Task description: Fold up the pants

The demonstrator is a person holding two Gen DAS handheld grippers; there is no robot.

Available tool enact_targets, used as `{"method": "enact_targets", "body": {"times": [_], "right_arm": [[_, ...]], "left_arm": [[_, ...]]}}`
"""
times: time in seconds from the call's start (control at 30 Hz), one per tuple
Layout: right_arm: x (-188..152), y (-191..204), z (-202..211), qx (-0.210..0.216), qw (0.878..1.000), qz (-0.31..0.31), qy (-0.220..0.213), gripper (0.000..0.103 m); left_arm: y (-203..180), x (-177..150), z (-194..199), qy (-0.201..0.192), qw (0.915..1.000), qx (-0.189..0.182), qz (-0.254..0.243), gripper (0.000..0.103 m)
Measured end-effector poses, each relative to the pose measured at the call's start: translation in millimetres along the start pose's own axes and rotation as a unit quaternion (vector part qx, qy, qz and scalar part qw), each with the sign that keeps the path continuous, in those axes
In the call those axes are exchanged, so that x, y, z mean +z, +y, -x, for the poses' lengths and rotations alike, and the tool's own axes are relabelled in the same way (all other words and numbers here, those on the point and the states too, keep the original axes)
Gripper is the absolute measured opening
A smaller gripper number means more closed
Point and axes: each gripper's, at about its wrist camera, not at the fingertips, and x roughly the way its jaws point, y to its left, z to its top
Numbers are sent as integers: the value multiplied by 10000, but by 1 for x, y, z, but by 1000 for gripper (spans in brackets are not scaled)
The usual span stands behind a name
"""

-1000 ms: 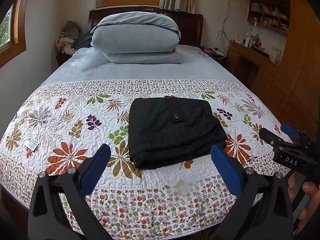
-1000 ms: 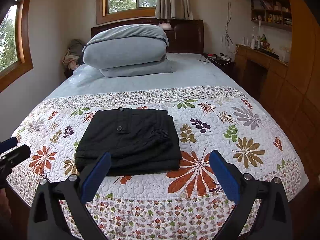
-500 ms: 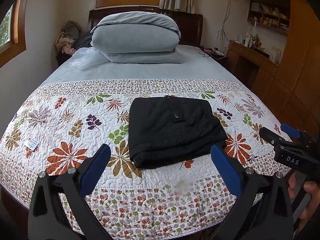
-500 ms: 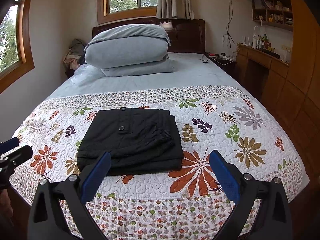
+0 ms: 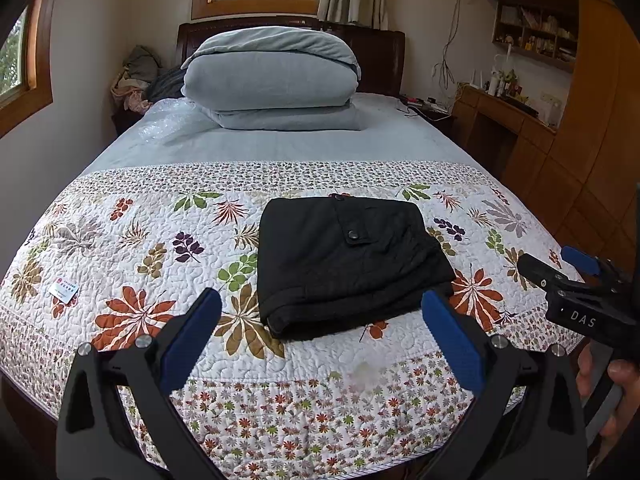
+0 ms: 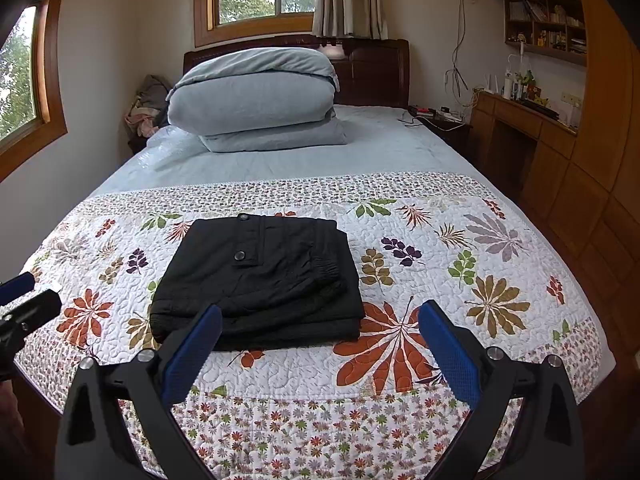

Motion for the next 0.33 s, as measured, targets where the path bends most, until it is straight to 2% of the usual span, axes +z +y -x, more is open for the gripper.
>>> {"method": "enact_targets", "body": {"times": [0.33], "right_arm": [[2, 2, 2, 11, 10000, -2, -44, 99]], "left_arm": [[3, 0, -2, 51, 9999, -48, 124, 100]]}}
